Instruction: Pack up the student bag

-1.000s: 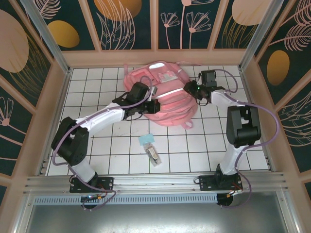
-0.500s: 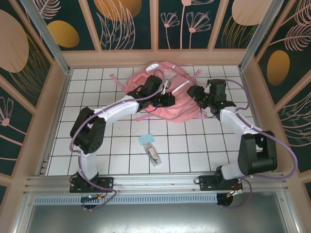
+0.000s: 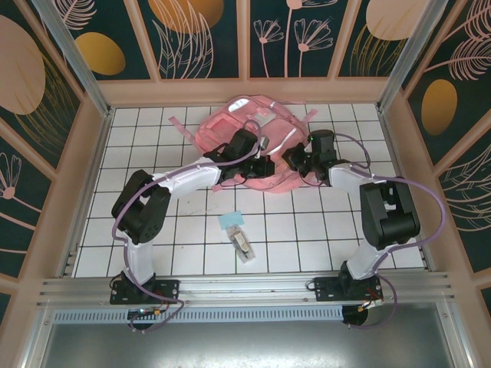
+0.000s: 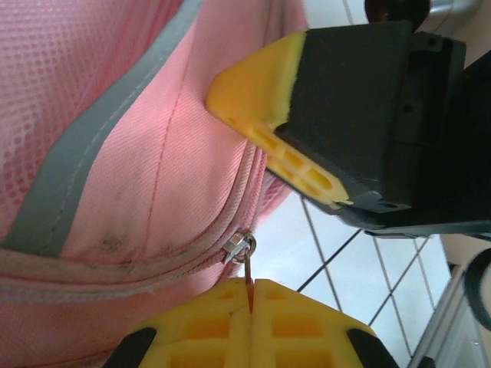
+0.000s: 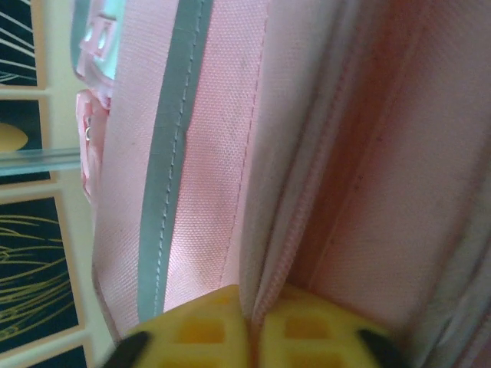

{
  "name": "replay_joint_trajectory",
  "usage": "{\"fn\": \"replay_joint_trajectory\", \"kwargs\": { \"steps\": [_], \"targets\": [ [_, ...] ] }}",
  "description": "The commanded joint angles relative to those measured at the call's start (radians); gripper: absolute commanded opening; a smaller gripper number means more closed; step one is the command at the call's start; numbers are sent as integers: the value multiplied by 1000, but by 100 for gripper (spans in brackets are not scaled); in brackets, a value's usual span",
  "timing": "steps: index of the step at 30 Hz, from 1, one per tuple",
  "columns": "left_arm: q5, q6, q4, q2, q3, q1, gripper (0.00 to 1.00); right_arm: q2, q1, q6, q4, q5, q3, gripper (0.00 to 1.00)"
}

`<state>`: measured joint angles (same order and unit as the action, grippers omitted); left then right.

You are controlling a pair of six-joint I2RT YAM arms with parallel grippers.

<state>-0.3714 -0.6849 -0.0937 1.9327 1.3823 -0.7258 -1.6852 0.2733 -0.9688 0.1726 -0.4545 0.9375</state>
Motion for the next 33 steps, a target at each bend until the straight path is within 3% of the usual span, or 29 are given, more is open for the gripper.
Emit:
{"fn": "replay_joint_trajectory", "kwargs": {
  "steps": [1, 5, 9, 15, 16, 20, 23, 24, 27, 33],
  "targets": [
    [54, 12, -13, -93, -42, -8, 0, 7, 10, -8, 107, 8, -6, 0],
    [155, -9, 30, -133, -169, 112, 0, 41, 6, 26, 71, 19, 3, 0],
    [298, 74, 11, -157, -198, 208, 0, 47, 7, 52, 31, 18, 16, 0],
    [347, 115, -27, -156, -147, 238, 0, 28, 19, 73, 27, -12, 37, 0],
    [339, 114, -33, -162, -143, 238, 2, 30, 26, 93, 10, -11, 48, 4],
    [369, 94, -46, -213, -176, 239, 58, 78, 63, 198, -108, 43, 87, 49],
    [430, 73, -43, -301, -226, 245, 93, 145, 124, 317, -250, 114, 103, 63],
    [451, 68, -43, -320, -241, 249, 98, 162, 145, 348, -289, 135, 103, 64],
    [473, 38, -17, -372, -296, 286, 99, 236, 265, 447, -427, 246, 79, 75],
    [363, -73, 82, -396, -404, 431, 99, 277, 566, 424, -554, 340, -10, 82]
  ]
}}
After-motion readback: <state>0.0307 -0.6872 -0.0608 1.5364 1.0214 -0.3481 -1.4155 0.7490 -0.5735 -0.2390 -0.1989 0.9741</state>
